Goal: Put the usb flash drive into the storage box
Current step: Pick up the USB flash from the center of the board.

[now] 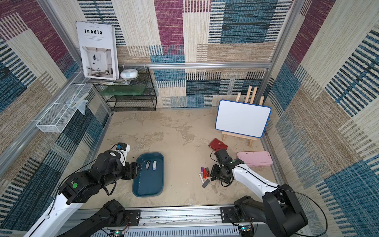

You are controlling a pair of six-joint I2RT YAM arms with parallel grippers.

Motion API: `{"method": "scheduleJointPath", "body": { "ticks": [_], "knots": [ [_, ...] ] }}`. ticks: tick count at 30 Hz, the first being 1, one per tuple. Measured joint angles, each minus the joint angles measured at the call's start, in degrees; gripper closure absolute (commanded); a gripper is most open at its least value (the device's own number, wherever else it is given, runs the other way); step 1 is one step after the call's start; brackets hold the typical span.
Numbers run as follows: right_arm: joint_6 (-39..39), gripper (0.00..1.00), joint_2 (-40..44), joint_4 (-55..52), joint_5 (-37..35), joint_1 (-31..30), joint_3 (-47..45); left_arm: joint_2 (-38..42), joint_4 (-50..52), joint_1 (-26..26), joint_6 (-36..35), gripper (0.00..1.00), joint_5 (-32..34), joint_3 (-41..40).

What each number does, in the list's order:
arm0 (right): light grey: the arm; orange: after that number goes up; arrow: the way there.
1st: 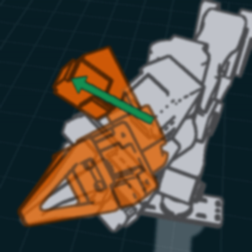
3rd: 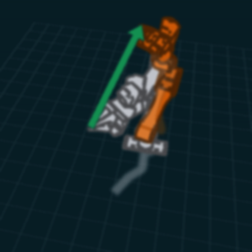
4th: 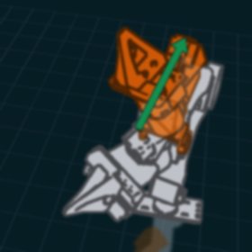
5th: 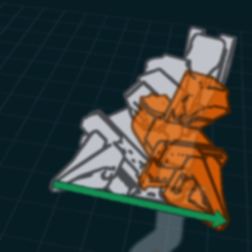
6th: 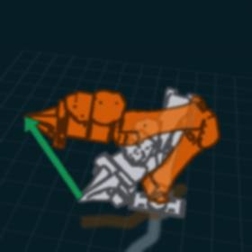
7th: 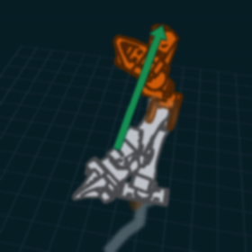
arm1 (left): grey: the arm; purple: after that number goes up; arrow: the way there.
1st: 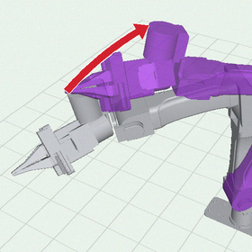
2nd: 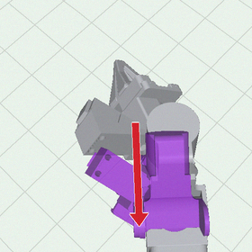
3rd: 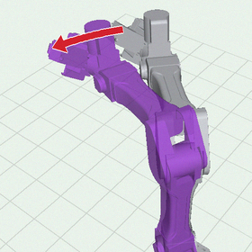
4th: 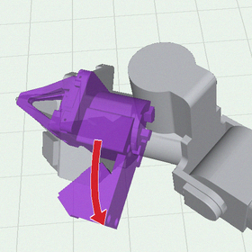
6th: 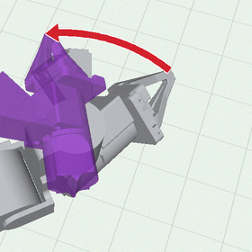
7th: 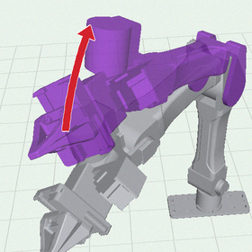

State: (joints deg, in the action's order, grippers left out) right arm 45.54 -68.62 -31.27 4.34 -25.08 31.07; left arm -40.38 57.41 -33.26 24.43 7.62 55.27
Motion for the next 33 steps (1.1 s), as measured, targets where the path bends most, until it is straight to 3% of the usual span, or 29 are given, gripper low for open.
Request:
{"method": "scheduleJointPath", "body": {
  "ticks": [7,22,33],
  "knots": [
    [-0.72,0.47,-2.89,-0.15,-1.75,-0.61,1.79,-0.44,0.0,0.0,0.0,0.28,0.09,-0.11],
    [-2.45,0.47,-4.83,-0.94,-6.43,-5.03,3.02,-0.83,0.0,0.0,0.0,0.28,0.17,-0.13],
    [-1.27,0.53,-5.09,-2.71,-9.25,-8.37,3.32,-0.52,0.0,0.0,0.0,0.28,0.17,-0.2]
  ]
}}
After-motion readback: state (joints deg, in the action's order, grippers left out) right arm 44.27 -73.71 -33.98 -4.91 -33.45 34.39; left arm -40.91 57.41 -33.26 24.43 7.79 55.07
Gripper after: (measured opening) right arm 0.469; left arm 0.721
